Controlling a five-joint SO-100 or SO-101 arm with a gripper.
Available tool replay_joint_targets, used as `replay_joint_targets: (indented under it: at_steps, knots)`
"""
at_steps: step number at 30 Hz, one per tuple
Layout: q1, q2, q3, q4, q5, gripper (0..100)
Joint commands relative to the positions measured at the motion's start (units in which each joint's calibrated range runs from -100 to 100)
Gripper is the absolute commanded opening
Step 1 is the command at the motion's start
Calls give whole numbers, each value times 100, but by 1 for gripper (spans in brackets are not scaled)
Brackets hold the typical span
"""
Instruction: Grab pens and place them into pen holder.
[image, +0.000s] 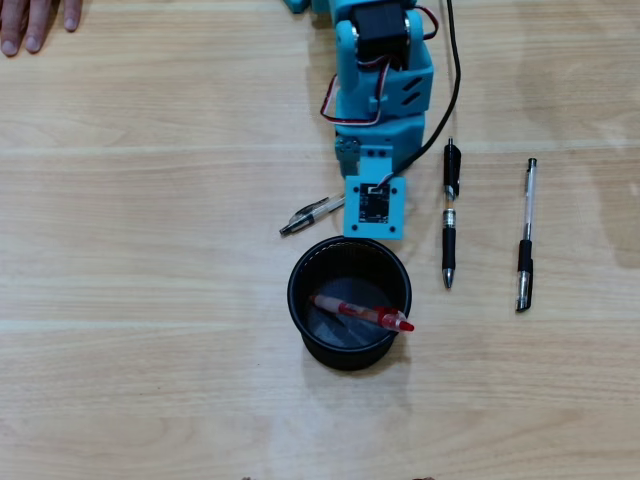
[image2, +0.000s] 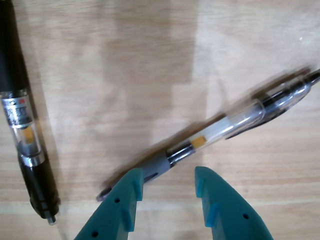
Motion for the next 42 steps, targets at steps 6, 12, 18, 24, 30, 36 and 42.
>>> replay_joint_targets:
  at_steps: [6,12,18,24,30,36,42]
  knots:
    - [144,-6,118,76,-274,13]
    - [201,3,843,-1,-860,13]
    - [201,3,852,-1,-1048,12]
    - [193,3,535,76,-1074,12]
    - [201,28,10,76,-1168,12]
    - [201,383,-271,59,-1356,12]
    - [209,865,-316,-10,-1382,12]
